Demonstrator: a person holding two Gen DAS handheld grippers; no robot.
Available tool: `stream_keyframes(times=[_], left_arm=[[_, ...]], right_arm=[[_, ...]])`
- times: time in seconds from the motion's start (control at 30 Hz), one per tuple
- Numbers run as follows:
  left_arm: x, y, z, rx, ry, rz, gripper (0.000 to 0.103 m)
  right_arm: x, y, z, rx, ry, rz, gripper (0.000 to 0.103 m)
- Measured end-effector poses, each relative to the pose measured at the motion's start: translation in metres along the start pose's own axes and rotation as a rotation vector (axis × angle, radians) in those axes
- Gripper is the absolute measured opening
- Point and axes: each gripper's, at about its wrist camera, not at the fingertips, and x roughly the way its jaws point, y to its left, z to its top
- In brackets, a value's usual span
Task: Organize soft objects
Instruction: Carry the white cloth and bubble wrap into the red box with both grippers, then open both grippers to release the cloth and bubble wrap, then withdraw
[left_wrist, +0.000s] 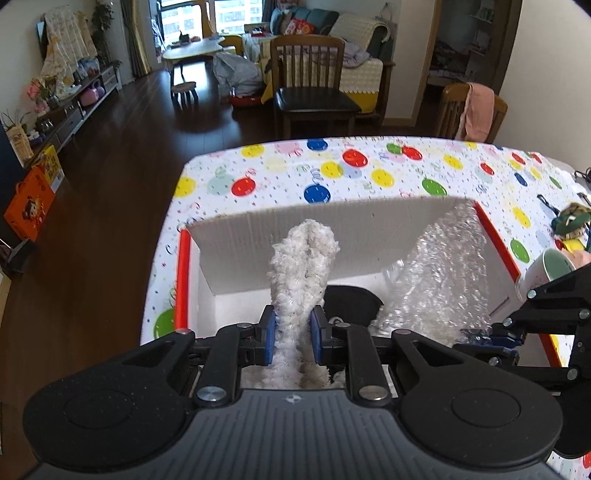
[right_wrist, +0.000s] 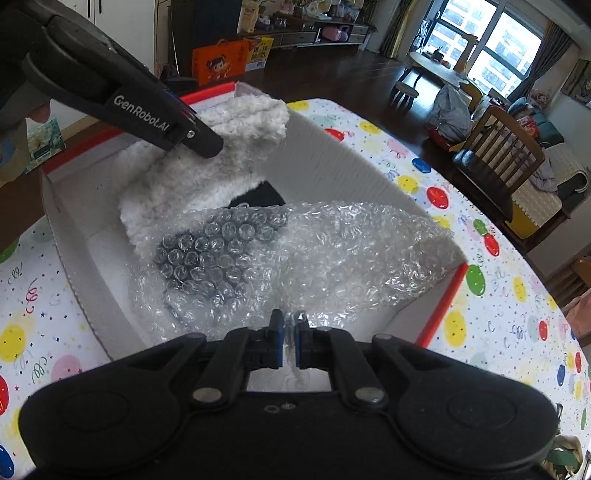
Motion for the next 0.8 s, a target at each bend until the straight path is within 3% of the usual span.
stream_keyframes(times=[0.33, 0.7, 0.73, 0.8], left_arm=[[0.012, -0.001, -0.016, 0.008, 0.054, -0.011, 0.019], [0.016, -0.003, -0.026, -0.001, 0.081, -0.02, 0.026], [0.016, -0.004, -0.026, 0.0, 0.082, -0.022, 0.03], [0.015, -0.005, -0.028, 0.002, 0.083, -0.023, 0.051]], right_arm=[[0.011, -0.006, -0.001, 0.058, 0.005, 0.034, 0.013], [0.01, -0.007, -0.008, 0.122, -0.014, 0.034, 0.033], [0.009, -0.007, -0.007, 0.128, -0.017, 0.036, 0.034], [0.005, -0.008, -0.008, 0.144, -0.028, 0.039, 0.037]])
